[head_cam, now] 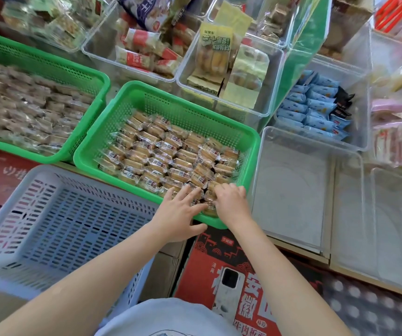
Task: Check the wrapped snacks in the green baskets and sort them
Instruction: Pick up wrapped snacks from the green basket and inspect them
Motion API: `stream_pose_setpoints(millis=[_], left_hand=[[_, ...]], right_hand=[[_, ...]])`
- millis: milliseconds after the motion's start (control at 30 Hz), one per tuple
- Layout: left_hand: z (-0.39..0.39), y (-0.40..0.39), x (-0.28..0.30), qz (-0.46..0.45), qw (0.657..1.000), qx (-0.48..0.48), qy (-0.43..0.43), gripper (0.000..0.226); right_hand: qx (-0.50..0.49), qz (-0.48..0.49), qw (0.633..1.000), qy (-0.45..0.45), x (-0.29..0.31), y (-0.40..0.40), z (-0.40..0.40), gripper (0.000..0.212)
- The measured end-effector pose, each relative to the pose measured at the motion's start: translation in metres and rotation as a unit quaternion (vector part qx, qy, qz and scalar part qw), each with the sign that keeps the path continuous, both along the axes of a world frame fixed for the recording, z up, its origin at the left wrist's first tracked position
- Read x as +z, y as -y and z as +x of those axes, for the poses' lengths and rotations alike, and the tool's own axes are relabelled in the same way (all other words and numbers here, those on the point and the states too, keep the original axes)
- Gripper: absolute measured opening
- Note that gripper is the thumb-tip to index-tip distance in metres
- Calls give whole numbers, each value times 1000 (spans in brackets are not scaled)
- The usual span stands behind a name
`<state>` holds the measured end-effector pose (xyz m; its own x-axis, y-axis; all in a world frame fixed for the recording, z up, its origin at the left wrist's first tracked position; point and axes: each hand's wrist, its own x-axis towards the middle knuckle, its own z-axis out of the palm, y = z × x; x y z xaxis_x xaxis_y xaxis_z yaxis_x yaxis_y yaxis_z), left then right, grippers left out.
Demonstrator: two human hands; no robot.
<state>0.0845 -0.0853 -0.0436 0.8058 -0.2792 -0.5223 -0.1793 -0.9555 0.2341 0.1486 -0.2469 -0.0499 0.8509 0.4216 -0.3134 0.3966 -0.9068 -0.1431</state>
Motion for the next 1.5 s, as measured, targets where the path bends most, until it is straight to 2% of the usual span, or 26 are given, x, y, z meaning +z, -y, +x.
stream_pose_setpoints(millis=[200, 300, 400, 500, 600, 700, 800, 867, 900, 967, 1000, 1033, 1067, 1100, 1200, 1267, 1367, 1400, 1467, 1500], left_hand=[[1, 1, 3, 3, 1000, 6, -12, 69], [0, 1, 3, 1, 1000, 9, -9, 68], [0, 1, 3, -3, 1000, 10, -3, 68], [-1, 1, 4, -2, 1000, 9, -5, 69], [-1, 1, 6, -2, 1000, 9, -5, 73], [0, 0, 8, -20, 1000, 19, -7, 75], [-1, -2, 16, -117, 988, 99, -5, 73], [-2, 1, 29, -242, 947, 212, -4, 71], [-4, 3, 39, -323, 904, 278, -27, 67], [-8, 10, 60, -501, 766, 390, -102, 56], [-10, 12, 68, -561, 696, 428, -131, 47], [-12, 13, 74, -599, 644, 452, -151, 38], [-15, 12, 80, -619, 616, 461, -160, 31], [-19, 10, 84, -627, 604, 465, -163, 27], [-28, 2, 92, -638, 588, 461, -186, 33], [-34, -4, 96, -663, 563, 443, -216, 35], [-47, -10, 98, -710, 492, 434, -256, 27], [-52, -11, 100, -727, 461, 436, -264, 25], [-60, -13, 101, -751, 402, 449, -269, 28], [-64, -15, 101, -755, 386, 462, -262, 32]], right_hand=[[28, 5, 999, 37, -9, 2, -7, 19], [27, 15, 999, 41, -5, 2, -3, 21], [48, 30, 995, 86, -5, 2, -1, 26], [42, 76, 993, 82, -6, 2, -5, 18], [-10, 155, 986, 51, 3, 7, -7, 8], [-91, 227, 969, 25, 26, 14, -12, 12], [-162, 302, 938, 50, 56, 23, -22, 12], [-240, 366, 898, 33, 75, 27, -29, 10], [-285, 397, 872, 9, 84, 26, -33, 8], [-356, 445, 819, -63, 96, 21, -43, 6], [-382, 462, 794, -99, 100, 18, -48, 7], [-401, 478, 770, -134, 104, 15, -52, 10], [-413, 499, 743, -168, 107, 13, -57, 16], [-416, 522, 717, -200, 108, 12, -61, 20], [-385, 576, 667, -273, 112, 14, -71, 25], [-371, 617, 623, -308, 118, 15, -77, 23], [-372, 676, 531, -350, 127, 14, -84, 18], [-381, 683, 515, -350, 129, 12, -86, 18], [-407, 684, 507, -331, 131, 11, -89, 18], [-418, 682, 508, -319, 131, 10, -91, 18]])
